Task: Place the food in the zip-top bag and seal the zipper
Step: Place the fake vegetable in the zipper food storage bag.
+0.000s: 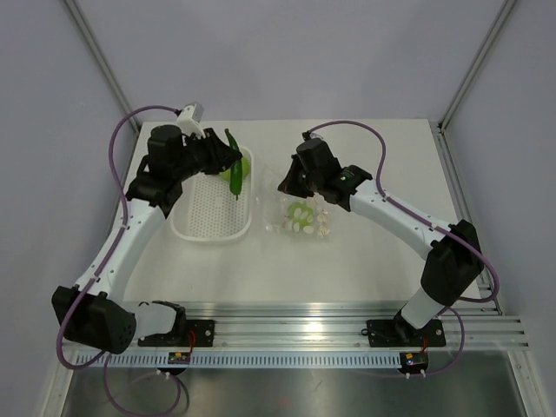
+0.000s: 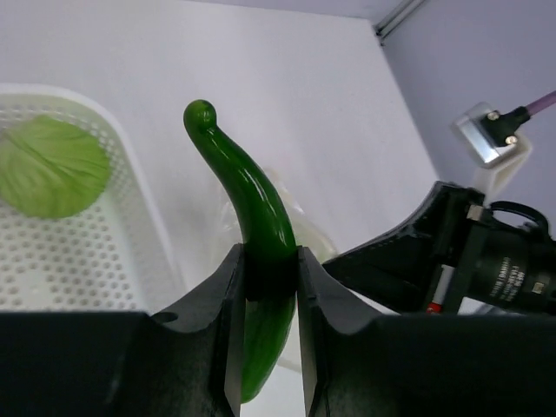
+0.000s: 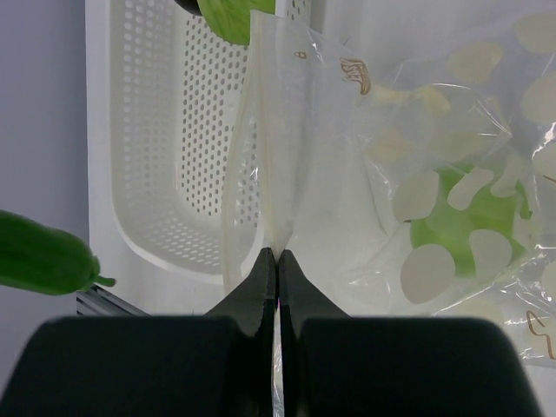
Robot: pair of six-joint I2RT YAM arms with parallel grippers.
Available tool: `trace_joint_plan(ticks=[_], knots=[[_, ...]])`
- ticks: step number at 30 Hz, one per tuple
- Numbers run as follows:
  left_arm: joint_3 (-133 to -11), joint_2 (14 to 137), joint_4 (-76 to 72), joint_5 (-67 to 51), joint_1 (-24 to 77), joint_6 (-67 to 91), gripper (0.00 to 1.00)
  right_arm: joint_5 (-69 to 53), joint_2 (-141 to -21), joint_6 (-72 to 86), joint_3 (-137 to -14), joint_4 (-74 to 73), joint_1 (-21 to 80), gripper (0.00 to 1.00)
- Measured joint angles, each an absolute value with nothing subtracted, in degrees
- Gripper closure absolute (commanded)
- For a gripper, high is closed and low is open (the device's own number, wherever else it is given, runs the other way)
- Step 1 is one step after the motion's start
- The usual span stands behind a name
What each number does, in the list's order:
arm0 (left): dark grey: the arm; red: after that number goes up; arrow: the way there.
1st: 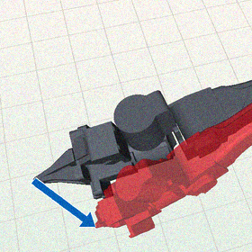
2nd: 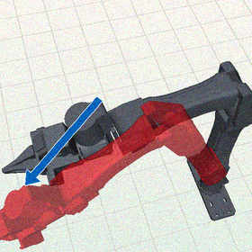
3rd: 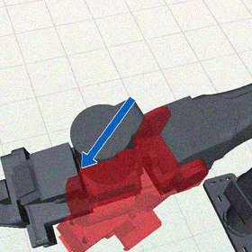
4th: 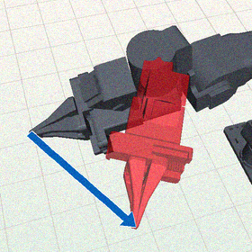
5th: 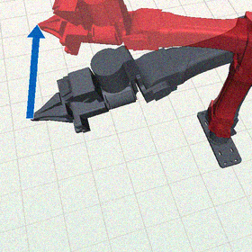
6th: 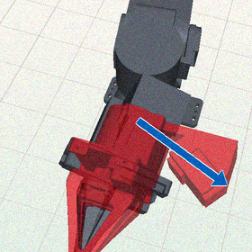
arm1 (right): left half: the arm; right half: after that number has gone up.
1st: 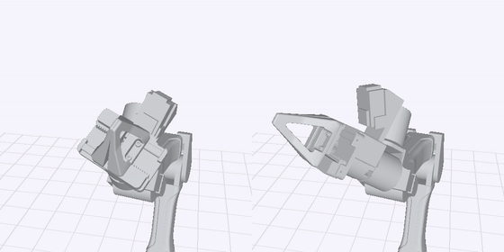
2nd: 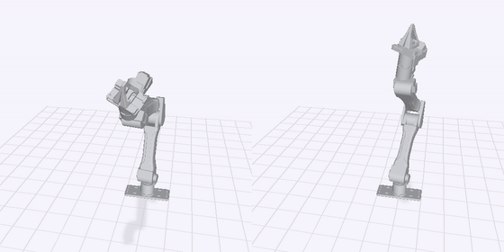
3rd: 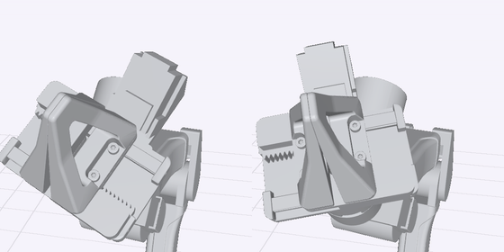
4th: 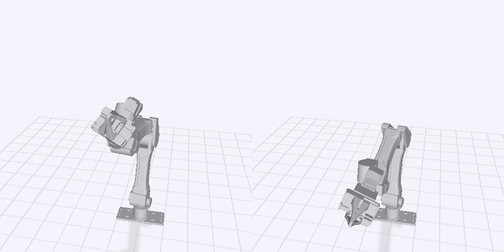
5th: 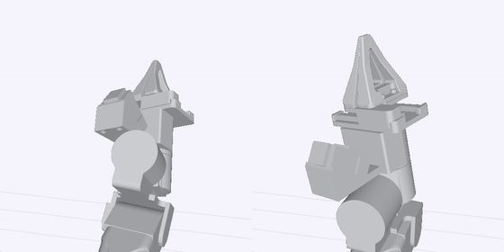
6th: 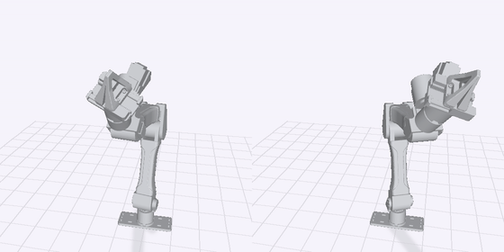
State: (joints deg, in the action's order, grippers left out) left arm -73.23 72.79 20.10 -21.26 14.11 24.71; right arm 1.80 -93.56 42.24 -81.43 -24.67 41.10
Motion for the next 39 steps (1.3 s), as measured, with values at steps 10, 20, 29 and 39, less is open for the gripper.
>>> trace_joint_plan(ticks=[10, 20, 29, 39], knots=[[-54.2, 71.4, -3.4, -18.9, 19.0, 42.6, 1.00, -0.4, -93.6, 44.3, -81.4, -21.8, 41.1, 1.00], [-53.9, 74.1, -10.6, -15.8, 21.3, 46.7, 1.00, -2.4, -93.6, 45.2, -81.4, -20.8, 41.1, 1.00], [-56.9, 73.6, -7.3, -12.6, 21.4, 44.8, 1.00, -2.6, -93.6, 45.3, -81.2, -20.8, 41.1, 1.00], [-61.1, 70.5, -3.6, -10.6, 21.4, 42.0, 1.00, -2.6, -93.6, 45.4, -80.9, -20.9, 41.1, 1.00]])
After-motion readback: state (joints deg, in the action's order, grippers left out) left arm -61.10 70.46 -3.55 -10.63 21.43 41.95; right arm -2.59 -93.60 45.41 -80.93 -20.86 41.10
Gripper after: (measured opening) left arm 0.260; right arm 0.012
